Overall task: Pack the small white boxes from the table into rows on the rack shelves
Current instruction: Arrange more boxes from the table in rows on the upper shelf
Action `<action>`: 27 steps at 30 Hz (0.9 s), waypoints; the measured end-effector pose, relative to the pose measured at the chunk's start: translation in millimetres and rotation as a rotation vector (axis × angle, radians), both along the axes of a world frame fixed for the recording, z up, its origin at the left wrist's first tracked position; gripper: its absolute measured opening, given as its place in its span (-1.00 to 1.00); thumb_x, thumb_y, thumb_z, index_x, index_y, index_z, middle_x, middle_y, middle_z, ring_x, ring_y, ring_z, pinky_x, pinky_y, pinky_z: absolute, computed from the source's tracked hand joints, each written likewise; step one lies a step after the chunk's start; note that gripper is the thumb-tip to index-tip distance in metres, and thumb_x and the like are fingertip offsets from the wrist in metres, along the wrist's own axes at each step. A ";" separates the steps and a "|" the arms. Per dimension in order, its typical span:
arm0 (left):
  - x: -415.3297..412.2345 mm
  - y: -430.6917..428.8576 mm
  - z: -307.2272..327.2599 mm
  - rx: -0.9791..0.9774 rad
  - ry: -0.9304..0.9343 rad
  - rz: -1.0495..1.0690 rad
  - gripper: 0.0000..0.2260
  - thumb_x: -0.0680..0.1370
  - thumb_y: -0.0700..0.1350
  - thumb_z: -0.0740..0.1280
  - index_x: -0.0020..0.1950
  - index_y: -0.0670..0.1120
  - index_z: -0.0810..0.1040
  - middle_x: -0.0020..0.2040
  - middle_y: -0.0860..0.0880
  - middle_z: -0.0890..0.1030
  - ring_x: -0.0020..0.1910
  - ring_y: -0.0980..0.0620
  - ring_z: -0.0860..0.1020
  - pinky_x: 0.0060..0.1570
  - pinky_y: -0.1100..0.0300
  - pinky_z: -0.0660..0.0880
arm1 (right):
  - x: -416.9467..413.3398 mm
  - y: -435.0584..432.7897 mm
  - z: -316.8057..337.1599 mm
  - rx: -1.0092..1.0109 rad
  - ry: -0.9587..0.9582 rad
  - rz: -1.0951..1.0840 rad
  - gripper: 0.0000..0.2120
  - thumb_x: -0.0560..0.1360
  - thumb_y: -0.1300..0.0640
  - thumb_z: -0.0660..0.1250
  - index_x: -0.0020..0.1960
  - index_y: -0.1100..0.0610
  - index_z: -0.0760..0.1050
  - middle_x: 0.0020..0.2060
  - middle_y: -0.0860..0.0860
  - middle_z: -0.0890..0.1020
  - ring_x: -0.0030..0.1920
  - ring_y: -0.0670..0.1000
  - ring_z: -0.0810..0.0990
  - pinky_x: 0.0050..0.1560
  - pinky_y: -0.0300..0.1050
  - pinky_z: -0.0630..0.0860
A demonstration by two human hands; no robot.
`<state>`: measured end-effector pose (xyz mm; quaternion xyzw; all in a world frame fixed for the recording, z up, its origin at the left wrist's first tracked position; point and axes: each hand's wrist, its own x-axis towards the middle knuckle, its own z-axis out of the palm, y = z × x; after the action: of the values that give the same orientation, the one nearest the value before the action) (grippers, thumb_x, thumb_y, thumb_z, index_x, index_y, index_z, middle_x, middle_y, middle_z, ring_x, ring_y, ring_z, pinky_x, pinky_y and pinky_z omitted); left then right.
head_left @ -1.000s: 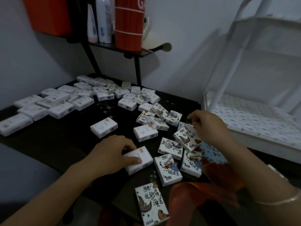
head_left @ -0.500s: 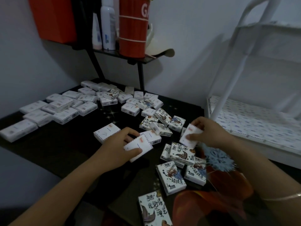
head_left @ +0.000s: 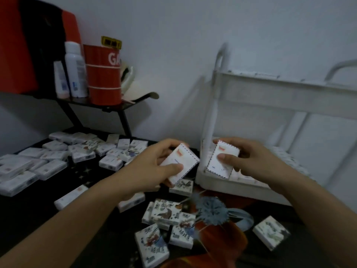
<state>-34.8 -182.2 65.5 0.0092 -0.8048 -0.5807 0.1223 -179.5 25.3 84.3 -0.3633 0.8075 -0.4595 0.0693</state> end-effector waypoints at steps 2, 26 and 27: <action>-17.9 21.5 25.7 0.024 0.038 -0.071 -0.66 0.58 -0.29 0.27 0.27 0.07 0.50 0.07 0.04 0.64 -0.09 0.10 0.64 -0.22 0.17 0.60 | -4.1 23.2 18.5 -0.034 0.023 -0.027 -0.69 0.49 0.13 0.42 0.20 -0.12 0.59 -0.35 -0.24 0.62 -0.48 -0.25 0.44 -0.48 -0.42 0.34; -274.1 130.7 231.1 -0.359 0.346 0.010 -0.78 0.54 0.01 0.37 0.01 -0.14 0.65 -0.04 -0.05 0.68 -0.08 0.05 0.62 -0.17 0.29 0.47 | -153.5 128.1 175.9 -0.188 0.450 -0.552 -0.68 0.50 -0.13 0.36 0.21 -0.06 0.49 -0.08 -0.03 0.61 -0.20 -0.03 0.57 -0.15 -0.03 0.54; -284.9 130.3 232.1 -0.391 0.339 0.003 -0.82 0.54 -0.06 0.38 0.00 -0.16 0.63 -0.03 -0.07 0.66 -0.07 0.03 0.62 -0.18 0.29 0.51 | -162.1 125.6 175.9 -0.177 0.450 -0.562 -0.68 0.49 -0.12 0.37 0.20 -0.05 0.48 -0.06 -0.02 0.61 -0.15 -0.02 0.57 -0.17 -0.06 0.52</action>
<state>-319.7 -51.9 297.6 -0.1109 -0.8699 -0.4069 0.2558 -341.6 150.8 260.2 -0.2239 0.8280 -0.4372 -0.2705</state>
